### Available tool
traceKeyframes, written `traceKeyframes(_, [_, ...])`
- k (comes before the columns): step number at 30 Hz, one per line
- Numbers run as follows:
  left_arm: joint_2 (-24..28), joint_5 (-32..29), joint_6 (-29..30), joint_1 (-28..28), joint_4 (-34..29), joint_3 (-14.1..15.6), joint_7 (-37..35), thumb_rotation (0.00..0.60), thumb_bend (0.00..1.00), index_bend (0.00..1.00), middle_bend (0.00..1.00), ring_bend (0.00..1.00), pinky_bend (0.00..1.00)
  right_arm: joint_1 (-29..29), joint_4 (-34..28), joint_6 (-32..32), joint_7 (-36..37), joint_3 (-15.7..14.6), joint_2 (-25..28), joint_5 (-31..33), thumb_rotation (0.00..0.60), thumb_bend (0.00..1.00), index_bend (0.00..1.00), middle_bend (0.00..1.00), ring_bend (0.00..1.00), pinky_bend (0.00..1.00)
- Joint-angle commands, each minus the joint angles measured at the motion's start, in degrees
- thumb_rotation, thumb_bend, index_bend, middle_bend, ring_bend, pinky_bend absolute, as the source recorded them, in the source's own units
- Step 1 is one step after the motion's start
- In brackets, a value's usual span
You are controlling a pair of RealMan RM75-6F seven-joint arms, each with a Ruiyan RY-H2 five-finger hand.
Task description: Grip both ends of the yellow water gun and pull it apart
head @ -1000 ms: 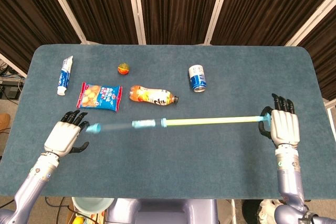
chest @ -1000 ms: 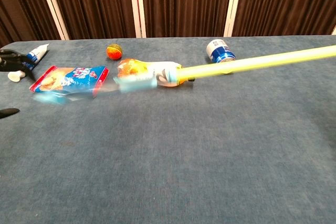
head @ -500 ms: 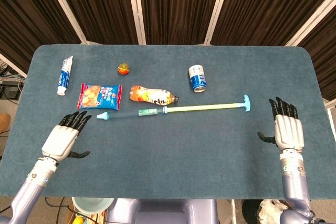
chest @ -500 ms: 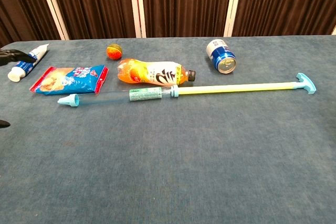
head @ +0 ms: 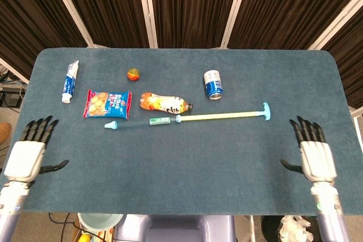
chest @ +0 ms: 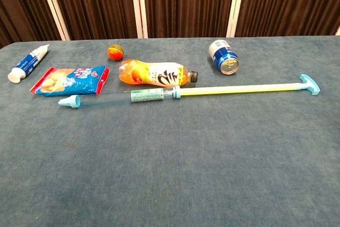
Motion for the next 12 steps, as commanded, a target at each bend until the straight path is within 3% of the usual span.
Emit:
traceKeyframes(1, [0.9, 1.5, 2.6, 2.0, 1.8, 0.5, -2.3, 0.600, 0.05, 0.00, 0.00, 0.00, 0.05, -4.9, 5.3, 6.2, 6.2, -2.6, 0.7, -5.2, 0.600, 0.16, 0.06, 0.00, 0.00, 0.00])
traceKeyframes(6, [1.7, 1.4, 4.8, 4.1, 3.9, 0.4, -3.9, 0.600, 0.05, 0.00, 0.00, 0.00, 0.05, -8.1, 9.2, 11.9, 10.7, -3.1, 1.2, -9.3, 0.600, 0.16, 0.06, 0.00, 0.00, 0.00])
traceKeyframes(12, [1.5, 1.4, 5.4, 4.9, 4.6, -0.4, -4.6, 0.600, 0.05, 0.00, 0.00, 0.00, 0.05, -8.7, 10.7, 11.4, 11.9, -3.1, 0.7, -10.0, 0.600, 0.17, 0.06, 0.00, 0.00, 0.00])
